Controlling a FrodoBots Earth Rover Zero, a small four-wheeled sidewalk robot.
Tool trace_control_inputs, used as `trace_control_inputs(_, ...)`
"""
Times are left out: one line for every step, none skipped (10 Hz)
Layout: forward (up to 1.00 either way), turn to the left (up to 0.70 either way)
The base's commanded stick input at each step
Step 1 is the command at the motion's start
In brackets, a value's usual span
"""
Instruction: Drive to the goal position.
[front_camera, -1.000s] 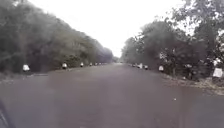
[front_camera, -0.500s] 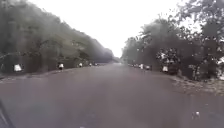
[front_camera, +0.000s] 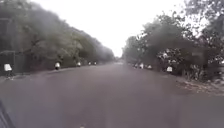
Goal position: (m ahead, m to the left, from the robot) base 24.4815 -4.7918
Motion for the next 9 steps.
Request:
trace_control_inputs(1.00,0.00)
trace_control_inputs(1.00,0.00)
trace_control_inputs(1.00,0.00)
trace_control_inputs(1.00,0.00)
trace_control_inputs(1.00,0.00)
trace_control_inputs(1.00,0.00)
trace_control_inputs(1.00,0.01)
trace_control_inputs(1.00,0.01)
trace_control_inputs(1.00,0.02)
